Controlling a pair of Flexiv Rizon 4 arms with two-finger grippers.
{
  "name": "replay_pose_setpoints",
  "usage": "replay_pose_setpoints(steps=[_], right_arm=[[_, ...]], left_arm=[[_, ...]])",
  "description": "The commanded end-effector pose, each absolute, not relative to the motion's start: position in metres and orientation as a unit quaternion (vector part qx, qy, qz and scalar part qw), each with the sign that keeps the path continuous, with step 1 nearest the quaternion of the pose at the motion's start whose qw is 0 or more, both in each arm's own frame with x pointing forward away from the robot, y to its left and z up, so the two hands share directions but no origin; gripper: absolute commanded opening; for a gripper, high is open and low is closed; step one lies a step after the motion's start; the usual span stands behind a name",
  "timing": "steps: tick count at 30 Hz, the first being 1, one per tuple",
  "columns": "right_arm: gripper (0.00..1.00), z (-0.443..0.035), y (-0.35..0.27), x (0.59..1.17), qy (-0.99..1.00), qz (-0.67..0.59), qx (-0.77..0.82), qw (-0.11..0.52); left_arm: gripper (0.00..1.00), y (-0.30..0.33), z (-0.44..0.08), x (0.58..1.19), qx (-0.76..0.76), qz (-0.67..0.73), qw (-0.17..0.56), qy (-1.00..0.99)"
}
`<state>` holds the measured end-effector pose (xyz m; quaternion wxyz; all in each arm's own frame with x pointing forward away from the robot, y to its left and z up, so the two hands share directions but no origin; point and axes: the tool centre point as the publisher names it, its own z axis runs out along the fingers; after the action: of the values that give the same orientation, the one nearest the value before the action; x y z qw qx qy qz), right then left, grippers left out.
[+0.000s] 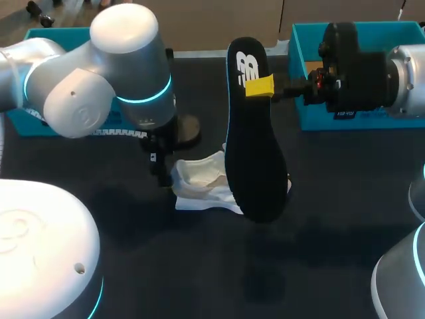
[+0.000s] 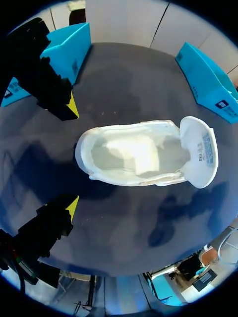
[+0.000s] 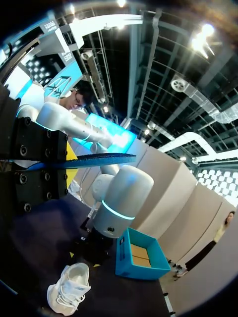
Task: Take the shoe out of the shoebox, open the shoe tongue, remove and reinsert the insole, then place the shoe into the shoebox
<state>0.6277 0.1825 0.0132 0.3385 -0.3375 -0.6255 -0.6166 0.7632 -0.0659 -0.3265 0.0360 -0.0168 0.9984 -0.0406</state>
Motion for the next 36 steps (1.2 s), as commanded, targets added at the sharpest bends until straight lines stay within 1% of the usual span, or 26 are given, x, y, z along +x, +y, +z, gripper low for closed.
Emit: replay_pose_setpoints(steps=[1,8,15,20,25,28,29,30,31,32,33,34,35,36], right_arm=[[0.0,0.013,0.185,0.628,-0.626,-0.616,-0.339,0.338],[0.0,0.013,0.185,0.628,-0.626,-0.616,-0.339,0.338],[0.0,0.013,0.185,0.628,-0.626,-0.616,-0.339,0.338],[0.0,0.013,0.185,0.628,-0.626,-0.616,-0.339,0.338],[0.0,0.013,0.185,0.628,-0.626,-0.616,-0.339,0.338],[0.0,0.013,0.185,0.628,-0.626,-0.616,-0.339,0.338],[0.0,0.013,0.185,0.628,-0.626,-0.616,-0.339,0.338],[0.0,0.013,0.185,0.628,-0.626,-0.616,-0.339,0.338],[0.0,0.013,0.185,0.628,-0.626,-0.616,-0.339,0.338],[0.0,0.013,0.185,0.628,-0.626,-0.616,-0.339,0.338],[0.0,0.013,0.185,0.628,-0.626,-0.616,-0.339,0.338],[0.0,0.013,0.185,0.628,-0.626,-0.616,-0.339,0.338],[0.0,0.013,0.185,0.628,-0.626,-0.616,-0.339,0.338],[0.0,0.013,0.185,0.628,-0.626,-0.616,-0.339,0.338]], left_arm=[[1.0,-0.075,-0.321,0.767,-0.014,-0.043,0.039,0.998],[1.0,-0.092,-0.308,0.774,-0.01,-0.07,0.043,0.997],[1.0,-0.114,-0.305,0.794,-0.004,-0.076,0.053,0.996],[1.0,-0.134,-0.311,0.81,0.003,-0.077,0.066,0.995],[1.0,-0.15,-0.327,0.82,0.011,-0.078,0.06,0.995],[0.94,-0.158,-0.34,0.825,0.006,-0.081,0.059,0.995],[0.87,-0.16,-0.343,0.826,0.006,-0.088,0.057,0.994],[0.83,-0.161,-0.346,0.827,0.008,-0.089,0.052,0.995],[0.79,-0.163,-0.351,0.828,0.005,-0.087,0.048,0.995],[0.78,-0.164,-0.353,0.829,0.005,-0.09,0.044,0.995],[0.74,-0.165,-0.356,0.829,0.006,-0.089,0.038,0.995],[0.67,-0.166,-0.359,0.83,0.004,-0.088,0.038,0.995],[0.63,-0.168,-0.361,0.83,0.005,-0.088,0.035,0.995],[0.62,-0.169,-0.363,0.831,0.006,-0.087,0.03,0.996]])
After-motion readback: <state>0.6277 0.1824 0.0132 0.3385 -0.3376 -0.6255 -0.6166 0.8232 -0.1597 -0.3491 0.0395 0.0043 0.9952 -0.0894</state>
